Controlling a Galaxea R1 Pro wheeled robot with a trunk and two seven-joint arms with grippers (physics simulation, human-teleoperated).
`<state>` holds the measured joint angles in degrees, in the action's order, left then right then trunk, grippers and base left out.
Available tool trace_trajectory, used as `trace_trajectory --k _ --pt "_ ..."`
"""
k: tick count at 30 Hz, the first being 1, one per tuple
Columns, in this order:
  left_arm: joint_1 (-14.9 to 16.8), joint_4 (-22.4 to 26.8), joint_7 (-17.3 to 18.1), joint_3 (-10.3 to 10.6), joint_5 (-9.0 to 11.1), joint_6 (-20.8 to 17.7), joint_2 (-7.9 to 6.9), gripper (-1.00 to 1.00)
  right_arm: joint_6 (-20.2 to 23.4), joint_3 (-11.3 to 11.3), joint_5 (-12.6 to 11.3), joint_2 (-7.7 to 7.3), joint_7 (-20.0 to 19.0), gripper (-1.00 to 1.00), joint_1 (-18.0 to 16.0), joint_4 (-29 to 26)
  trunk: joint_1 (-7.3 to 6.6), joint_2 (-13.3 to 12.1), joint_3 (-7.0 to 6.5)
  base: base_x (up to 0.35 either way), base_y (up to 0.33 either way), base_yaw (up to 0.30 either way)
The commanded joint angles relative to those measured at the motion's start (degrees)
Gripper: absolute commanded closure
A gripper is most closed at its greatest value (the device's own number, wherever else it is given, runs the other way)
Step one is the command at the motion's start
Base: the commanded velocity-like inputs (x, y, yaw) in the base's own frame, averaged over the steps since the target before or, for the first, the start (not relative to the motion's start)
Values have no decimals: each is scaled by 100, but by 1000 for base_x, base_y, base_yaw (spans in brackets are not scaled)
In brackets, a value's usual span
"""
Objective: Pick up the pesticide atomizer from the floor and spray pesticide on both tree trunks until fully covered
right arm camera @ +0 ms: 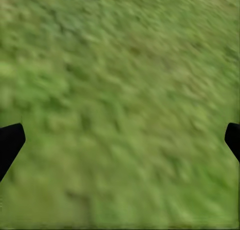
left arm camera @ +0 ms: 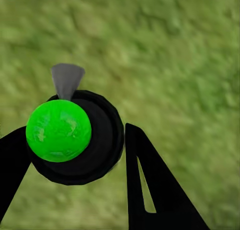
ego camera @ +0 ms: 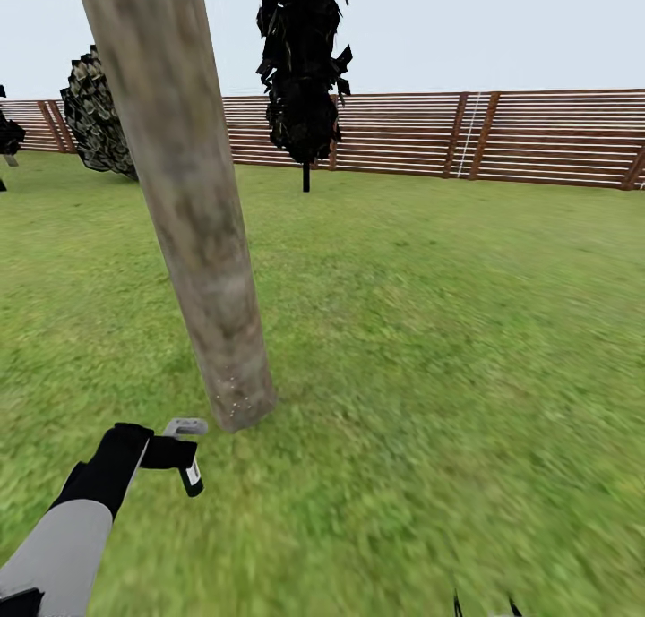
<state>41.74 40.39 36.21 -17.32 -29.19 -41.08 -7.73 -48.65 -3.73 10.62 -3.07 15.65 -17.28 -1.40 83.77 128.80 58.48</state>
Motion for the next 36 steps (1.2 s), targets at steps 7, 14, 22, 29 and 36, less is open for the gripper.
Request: trace_trajectory --k 7,14,22,29,36 --pt "27 472 25 13 42 -138 72 100 5 4 2 0 0 -100 31 8 0 0 0 0 0 0" --pt "-40 892 45 39 43 -715 39 100 5 0 2 0 0 -100 31 8 0 0 0 0 0 0" --pt "59 959 30 335 54 -760 358 100 -4 -16 -24 253 15 -100 31 -281 0 0 0 0 0 0" --pt "51 988 29 289 30 -756 324 100 -4 7 -11 256 0 -100 31 -315 0 0 0 -49 13 0" --pt "79 1157 3 345 39 -768 507 100 -4 24 1 278 -10 -100 31 -329 0 0 0 -88 26 0"
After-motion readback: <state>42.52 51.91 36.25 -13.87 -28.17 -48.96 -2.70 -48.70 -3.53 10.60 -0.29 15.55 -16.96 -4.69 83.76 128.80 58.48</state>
